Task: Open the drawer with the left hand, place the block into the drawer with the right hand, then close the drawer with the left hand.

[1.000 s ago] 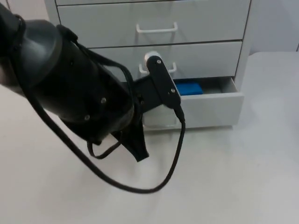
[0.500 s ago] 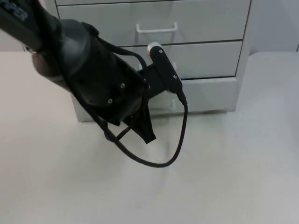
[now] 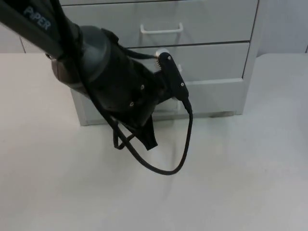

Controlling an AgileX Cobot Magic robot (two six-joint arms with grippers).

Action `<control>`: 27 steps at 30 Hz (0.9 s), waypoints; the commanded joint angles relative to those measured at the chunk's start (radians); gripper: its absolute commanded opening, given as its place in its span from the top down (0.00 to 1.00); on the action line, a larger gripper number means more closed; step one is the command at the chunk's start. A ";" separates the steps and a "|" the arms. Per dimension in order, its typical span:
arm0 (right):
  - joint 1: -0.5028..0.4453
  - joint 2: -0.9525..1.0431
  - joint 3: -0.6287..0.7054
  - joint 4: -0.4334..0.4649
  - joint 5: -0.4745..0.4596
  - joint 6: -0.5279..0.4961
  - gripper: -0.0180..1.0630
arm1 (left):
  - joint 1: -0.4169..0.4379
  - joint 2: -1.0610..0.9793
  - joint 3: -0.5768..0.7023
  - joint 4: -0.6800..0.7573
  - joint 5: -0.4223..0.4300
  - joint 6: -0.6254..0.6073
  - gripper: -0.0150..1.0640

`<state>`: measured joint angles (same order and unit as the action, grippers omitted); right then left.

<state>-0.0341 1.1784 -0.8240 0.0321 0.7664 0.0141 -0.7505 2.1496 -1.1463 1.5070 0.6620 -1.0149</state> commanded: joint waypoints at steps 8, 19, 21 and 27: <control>-0.003 -0.008 0.007 -0.002 -0.011 -0.004 0.30 | -0.160 -0.214 0.125 -0.311 0.017 0.174 0.99; -0.003 -0.008 0.007 -0.002 -0.005 -0.004 0.30 | -0.188 -0.541 0.195 -0.666 -0.006 0.388 0.99; -0.003 -0.008 0.007 -0.002 -0.005 -0.004 0.30 | -0.188 -0.603 0.198 -0.695 0.004 0.397 0.99; -0.003 -0.008 0.007 -0.002 -0.005 -0.004 0.30 | -0.188 -0.710 0.198 -0.717 0.035 0.420 0.99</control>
<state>-0.0341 1.1784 -0.8240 0.0321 0.7626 0.0141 -0.9376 1.4580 -0.9544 0.8101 0.6830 -0.5983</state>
